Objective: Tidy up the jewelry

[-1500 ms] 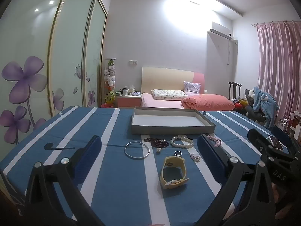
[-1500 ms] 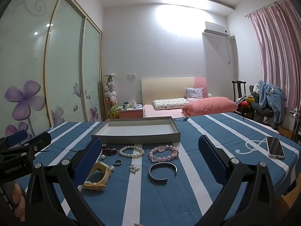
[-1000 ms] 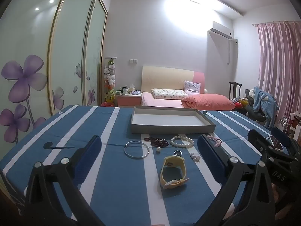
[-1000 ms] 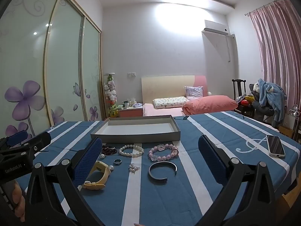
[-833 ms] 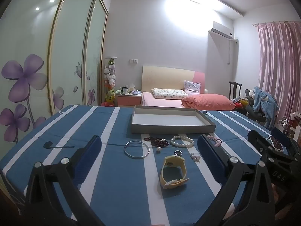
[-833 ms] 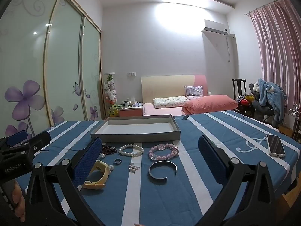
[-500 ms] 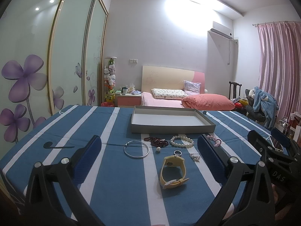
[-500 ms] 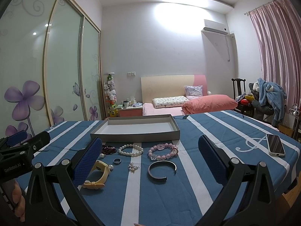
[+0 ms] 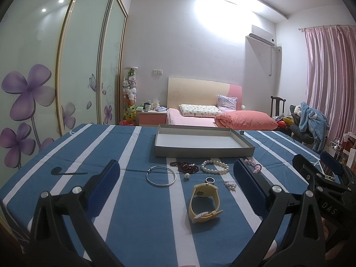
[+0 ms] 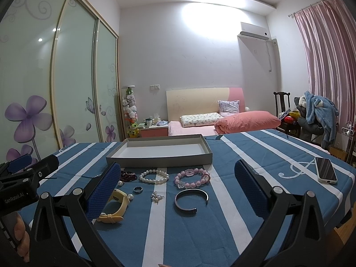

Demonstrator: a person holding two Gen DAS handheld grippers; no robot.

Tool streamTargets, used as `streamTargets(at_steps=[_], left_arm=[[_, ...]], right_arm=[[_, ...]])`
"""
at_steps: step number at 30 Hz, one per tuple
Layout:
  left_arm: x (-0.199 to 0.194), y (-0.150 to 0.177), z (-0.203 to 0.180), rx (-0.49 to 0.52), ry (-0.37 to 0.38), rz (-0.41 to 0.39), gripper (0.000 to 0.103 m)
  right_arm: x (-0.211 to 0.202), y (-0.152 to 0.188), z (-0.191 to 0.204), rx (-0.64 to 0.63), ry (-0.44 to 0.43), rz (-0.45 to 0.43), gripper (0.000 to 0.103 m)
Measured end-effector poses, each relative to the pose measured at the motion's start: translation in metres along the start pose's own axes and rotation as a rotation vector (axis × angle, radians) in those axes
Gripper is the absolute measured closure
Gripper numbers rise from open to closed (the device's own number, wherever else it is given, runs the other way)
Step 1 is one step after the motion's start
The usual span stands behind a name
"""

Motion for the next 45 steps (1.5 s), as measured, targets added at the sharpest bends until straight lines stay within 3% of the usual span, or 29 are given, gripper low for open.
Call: streamTargets(at_steps=[38,45], left_arm=[[0.001,0.0,0.0,-0.002,0.001,0.004,0.004],[0.001,0.0,0.0,-0.003,0.001,0.005,0.004]], right_arm=[[0.003,-0.002,-0.001,0.006,0.0,0.006,0.002],[-0.001,0.019,-0.004,0.006,0.001,0.007,0.002]])
Point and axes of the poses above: each gripper's, at about its wrist camera, not at the fingertips, and x roughly the way its jaws point, z to its left, y to its underside, the point moved 1 cm from there along x, roughly the way its jaws point, and after that the axes turned 5 degrees about -y, right-handed, at the moved point
